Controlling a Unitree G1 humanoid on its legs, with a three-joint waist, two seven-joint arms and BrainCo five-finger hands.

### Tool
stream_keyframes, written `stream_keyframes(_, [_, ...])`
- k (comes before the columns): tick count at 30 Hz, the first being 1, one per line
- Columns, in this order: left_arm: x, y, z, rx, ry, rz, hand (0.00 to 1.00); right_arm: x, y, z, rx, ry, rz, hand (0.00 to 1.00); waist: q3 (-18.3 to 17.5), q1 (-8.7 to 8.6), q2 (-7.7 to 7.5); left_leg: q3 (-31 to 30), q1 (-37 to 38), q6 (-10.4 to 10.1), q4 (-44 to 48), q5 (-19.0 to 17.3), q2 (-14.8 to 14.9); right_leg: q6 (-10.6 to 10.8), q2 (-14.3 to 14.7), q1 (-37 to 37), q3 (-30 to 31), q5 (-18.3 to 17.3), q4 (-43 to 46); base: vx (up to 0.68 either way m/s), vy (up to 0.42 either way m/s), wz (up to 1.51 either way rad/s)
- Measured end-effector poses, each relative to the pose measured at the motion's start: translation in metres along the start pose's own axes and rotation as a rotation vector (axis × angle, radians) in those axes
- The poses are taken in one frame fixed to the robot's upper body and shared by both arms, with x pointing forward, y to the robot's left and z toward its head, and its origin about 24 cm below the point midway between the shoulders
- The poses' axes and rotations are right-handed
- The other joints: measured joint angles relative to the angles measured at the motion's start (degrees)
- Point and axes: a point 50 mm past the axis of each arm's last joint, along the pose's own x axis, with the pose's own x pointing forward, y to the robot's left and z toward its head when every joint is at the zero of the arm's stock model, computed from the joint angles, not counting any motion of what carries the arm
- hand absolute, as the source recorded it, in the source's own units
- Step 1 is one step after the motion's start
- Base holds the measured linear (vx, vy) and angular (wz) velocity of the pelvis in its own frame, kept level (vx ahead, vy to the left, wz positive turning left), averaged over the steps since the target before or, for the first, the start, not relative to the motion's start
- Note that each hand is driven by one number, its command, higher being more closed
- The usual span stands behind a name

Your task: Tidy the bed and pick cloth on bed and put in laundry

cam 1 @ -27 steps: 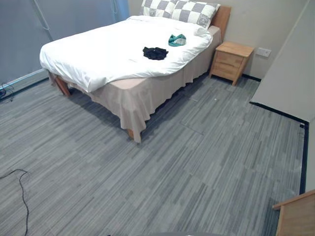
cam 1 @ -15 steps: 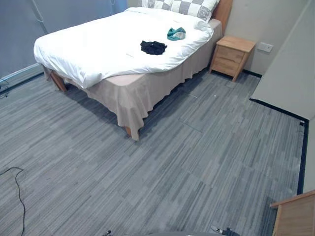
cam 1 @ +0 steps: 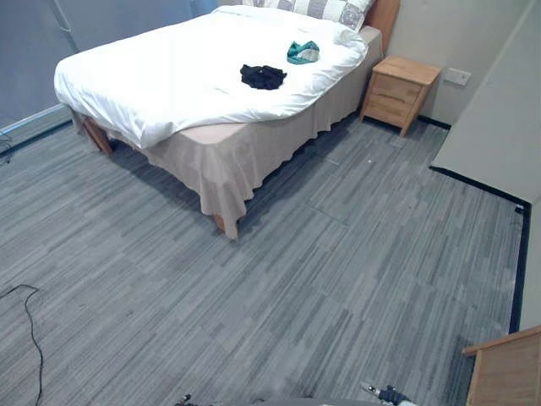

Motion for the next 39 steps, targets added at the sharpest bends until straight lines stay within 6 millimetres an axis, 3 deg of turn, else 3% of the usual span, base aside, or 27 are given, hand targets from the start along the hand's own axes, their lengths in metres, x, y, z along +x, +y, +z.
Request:
stream_keyframes(4, [0.001, 0.000, 0.003, 0.002, -0.004, 0.000, 0.00, 0.000, 0.010, 0.003, 0.001, -0.007, 0.026, 0.00, 0.1, 0.11, -0.15, 1.9, -1.1, -0.1, -0.3, -0.1, 0.2, 0.0, 0.3, -2.1, 1.8, 0.0, 0.3, 0.02, -0.015, -0.23])
stream_keyframes(6, [0.001, 0.000, 0.005, 0.002, -0.009, -0.001, 0.00, 0.001, 0.014, 0.006, 0.000, -0.012, 0.034, 0.00, 0.2, 0.14, -0.19, 2.6, -2.0, 0.0, 0.4, -0.9, 0.4, 1.0, 0.5, -4.0, 2.2, -1.1, 3.0, 0.03, -0.017, -0.28])
stream_keyframes(8, [0.002, 0.002, 0.010, 0.000, -0.025, 0.005, 0.00, 0.001, 0.021, 0.013, -0.005, -0.031, 0.053, 0.00, 2.5, 0.59, -0.24, 3.8, -2.3, 1.0, 3.6, -4.4, 1.1, 5.8, 1.0, -10.0, 1.5, -4.9, 17.6, -0.02, -0.021, -0.42])
stream_keyframes(9, [0.002, 0.003, 0.013, -0.003, -0.033, 0.006, 0.00, 0.001, 0.021, 0.017, -0.005, -0.050, 0.055, 0.00, 3.2, 0.63, -0.35, 4.1, -2.3, 1.0, 4.6, -5.4, 1.3, 6.9, 1.1, -13.1, 0.8, -5.6, 24.3, -0.07, -0.019, -0.22])
stream_keyframes(10, [0.003, 0.004, 0.017, -0.002, -0.040, 0.008, 0.00, 0.001, 0.024, 0.024, -0.016, -0.076, 0.063, 0.00, 3.9, 0.62, -0.60, 4.0, -2.2, 1.3, 6.6, -7.0, 1.3, 7.7, -0.3, -20.2, -1.6, -5.3, 39.2, 0.02, -0.026, 0.21])
stream_keyframes(11, [0.003, 0.007, 0.020, 0.018, -0.045, 0.011, 0.00, 0.001, 0.022, 0.026, -0.016, -0.090, 0.061, 0.00, 4.2, -0.36, -1.60, 2.3, -1.2, 1.3, 7.5, -7.8, 1.2, 6.9, -3.7, -24.6, -5.9, -5.8, 49.6, 0.05, -0.019, 0.44])
stream_keyframes(12, [0.004, 0.007, 0.025, 0.021, -0.056, 0.010, 0.00, 0.001, 0.018, 0.023, -0.016, -0.083, 0.052, 0.00, 4.3, -0.42, -1.82, 1.5, -0.6, 1.3, 7.7, -8.2, 1.4, 6.4, -5.3, -25.8, -7.8, -6.1, 51.8, 0.22, -0.013, 0.64])
stream_keyframes(14, [0.004, 0.008, 0.028, 0.015, -0.064, 0.013, 0.00, 0.000, 0.010, 0.011, 0.001, -0.050, 0.030, 0.00, 4.9, -0.04, -2.44, -0.7, 1.7, 1.5, 7.7, -9.1, 2.1, 5.7, -8.9, -27.2, -11.5, -7.5, 49.1, 0.20, -0.019, 0.53])
stream_keyframes(15, [0.004, 0.008, 0.028, 0.013, -0.059, 0.014, 0.00, 0.000, 0.006, 0.008, 0.016, -0.046, 0.016, 0.00, 4.9, -0.52, -2.35, -1.7, 2.5, 1.1, 7.6, -10.1, 3.1, 5.4, -9.1, -27.1, -11.2, -7.2, 39.1, 0.38, -0.148, 0.56])
stream_keyframes(16, [0.004, 0.008, 0.029, 0.014, -0.062, 0.014, 0.00, 0.000, 0.005, 0.006, 0.012, -0.038, 0.012, 0.00, 5.0, -1.07, -2.24, -2.8, 3.0, 0.3, 7.0, -10.8, 3.9, 5.4, -8.9, -26.9, -11.1, -4.2, 25.5, 0.48, -0.196, 0.53])
stream_keyframes(18, [0.004, 0.009, 0.030, 0.014, -0.065, 0.018, 0.00, 0.000, 0.006, 0.003, 0.012, -0.026, 0.016, 0.00, 5.4, -1.95, -2.65, -3.7, 4.3, -1.0, 5.7, -11.2, 4.3, 6.5, -9.1, -26.9, -10.0, 2.1, 10.1, 0.50, -0.255, 0.46])
stream_keyframes(19, [0.005, 0.009, 0.032, -0.012, -0.070, 0.022, 0.00, 0.000, 0.006, 0.001, 0.015, -0.016, 0.015, 0.00, 6.2, -3.01, -2.62, -4.7, 6.2, -2.4, 5.2, -13.1, 5.0, 7.2, -9.9, -26.8, -7.8, 4.8, 3.9, 0.54, -0.319, 0.55])
stream_keyframes(20, [0.005, 0.009, 0.032, -0.032, -0.070, 0.024, 0.00, 0.000, 0.006, 0.000, 0.015, -0.013, 0.015, 0.00, 6.5, -3.37, -2.34, -4.9, 7.5, -2.7, 4.5, -13.9, 5.7, 7.2, -9.8, -27.1, -7.6, 5.5, 4.5, 0.68, -0.384, 0.50])
stream_keyframes(21, [0.005, 0.006, 0.034, -0.069, -0.073, 0.022, 0.00, 0.000, -0.001, 0.001, 0.024, -0.013, -0.001, 0.00, 7.1, -3.54, -1.13, -4.8, 9.8, -2.6, 3.8, -14.6, 7.6, 6.3, -8.5, -27.6, -8.5, 9.5, 8.8, 0.60, -0.307, 0.15])
stream_keyframes(22, [0.005, -0.001, 0.034, -0.110, -0.074, 0.010, 0.00, 0.000, 0.000, 0.002, 0.022, -0.010, 0.000, 0.00, 7.1, -3.10, 0.17, -4.2, 9.0, -2.8, 8.0, -14.2, 9.2, 5.0, -6.6, -29.6, -8.6, 10.1, 14.1, 0.75, -0.399, 0.01])
stream_keyframes(23, [0.004, -0.003, 0.034, -0.153, -0.080, 0.010, 0.00, 0.000, -0.002, 0.005, 0.029, -0.017, -0.004, 0.00, 6.9, -3.01, 0.96, -4.4, 5.3, -2.5, 17.8, -13.8, 11.3, 0.9, -4.8, -29.1, -9.4, 9.4, 15.7, 0.62, -0.359, -0.10])
stream_keyframes(24, [0.004, -0.004, 0.033, -0.178, -0.076, 0.012, 0.00, 0.001, -0.002, 0.007, 0.046, -0.020, -0.006, 0.00, 7.1, -3.07, 1.57, -4.6, 2.8, -2.2, 24.0, -12.8, 12.6, -0.4, -3.4, -27.8, -10.4, 8.6, 15.4, 0.62, -0.414, -0.11])
stream_keyframes(25, [0.004, -0.001, 0.032, -0.216, -0.075, 0.024, 0.00, 0.001, -0.001, 0.008, 0.054, -0.024, -0.006, 0.00, 7.0, -3.08, 2.14, -5.4, -3.4, -0.4, 38.8, -6.8, 14.9, -2.2, -0.7, -24.7, -11.4, 6.6, 14.4, 0.65, -0.374, -0.17])
stream_keyframes(26, [0.003, 0.001, 0.032, -0.227, -0.086, 0.032, 0.00, 0.001, 0.000, 0.013, 0.036, -0.045, -0.005, 0.00, 7.5, -2.56, 2.33, -6.9, -10.5, 0.0, 54.0, 1.4, 16.5, -4.1, 1.9, -20.7, -11.3, 5.3, 12.5, 0.65, -0.350, -0.21])
stream_keyframes(27, [0.003, 0.001, 0.036, -0.230, -0.101, 0.033, 0.00, 0.001, 0.000, 0.015, 0.011, -0.050, -0.006, 0.00, 8.4, -2.07, 2.39, -7.0, -13.2, -0.4, 61.0, 1.2, 17.4, -4.7, 3.1, -18.3, -11.2, 5.0, 11.6, 0.63, -0.301, -0.38])
stream_keyframes(28, [0.003, 0.004, 0.046, -0.239, -0.146, 0.035, 0.00, 0.001, 0.002, 0.019, -0.043, -0.057, 0.005, 0.00, 9.5, -0.59, 1.62, -5.0, -18.0, -0.2, 70.8, 1.0, 18.0, -5.5, 4.4, -13.8, -10.1, 4.8, 9.7, 0.56, -0.287, -0.54])
stream_keyframes(29, [0.003, 0.009, 0.054, -0.221, -0.177, 0.048, 0.00, 0.001, 0.010, 0.025, -0.079, -0.074, 0.027, 0.00, 9.7, 0.78, 0.16, -1.7, -22.6, -1.3, 74.0, 0.2, 17.7, -5.6, 4.4, -10.4, -8.7, 4.8, 7.4, 0.65, -0.334, -0.56])
stream_keyframes(32, [0.002, 0.008, 0.065, -0.235, -0.216, 0.055, 0.00, 0.001, 0.025, 0.042, -0.119, -0.128, 0.064, 0.00, 9.6, 1.82, -0.20, 4.2, -29.2, -2.7, 67.7, -2.2, 17.3, -5.0, 3.6, -3.9, -8.2, 4.1, 1.9, 0.50, -0.196, -0.27])
stream_keyframes(35, [0.002, 0.000, 0.067, -0.249, -0.217, 0.040, 0.00, 0.000, 0.037, 0.060, -0.136, -0.172, 0.091, 0.00, 9.6, 3.36, -0.10, 14.4, -29.7, -2.6, 41.0, -3.7, 13.6, -3.8, 1.7, 1.6, -8.3, 1.9, -2.4, 0.45, 0.018, -0.01])
stream_keyframes(37, [0.002, -0.005, 0.061, -0.221, -0.198, 0.024, 0.00, 0.000, 0.037, 0.059, -0.160, -0.172, 0.091, 0.00, 8.7, 3.19, 1.12, 27.5, -26.6, 0.4, 21.5, -1.2, 10.8, -2.0, 0.9, 4.9, -10.9, -1.4, -2.9, 0.51, 0.096, 0.61])
stream_keyframes(38, [0.002, -0.006, 0.052, -0.220, -0.172, 0.023, 0.00, 0.001, 0.033, 0.052, -0.169, -0.150, 0.081, 0.00, 8.2, 3.28, 1.55, 34.0, -24.9, 3.1, 17.2, 0.0, 10.2, -0.9, 0.9, 6.8, -12.0, -3.7, -2.7, 0.44, 0.125, 0.54])
stream_keyframes(39, [0.002, -0.005, 0.046, -0.219, -0.156, 0.026, 0.00, 0.001, 0.032, 0.049, -0.176, -0.141, 0.079, 0.00, 7.9, 3.41, 1.50, 35.0, -24.1, 6.1, 16.9, 1.2, 9.9, -0.3, 0.7, 7.8, -12.4, -5.2, -1.9, 0.68, 0.220, 0.67])
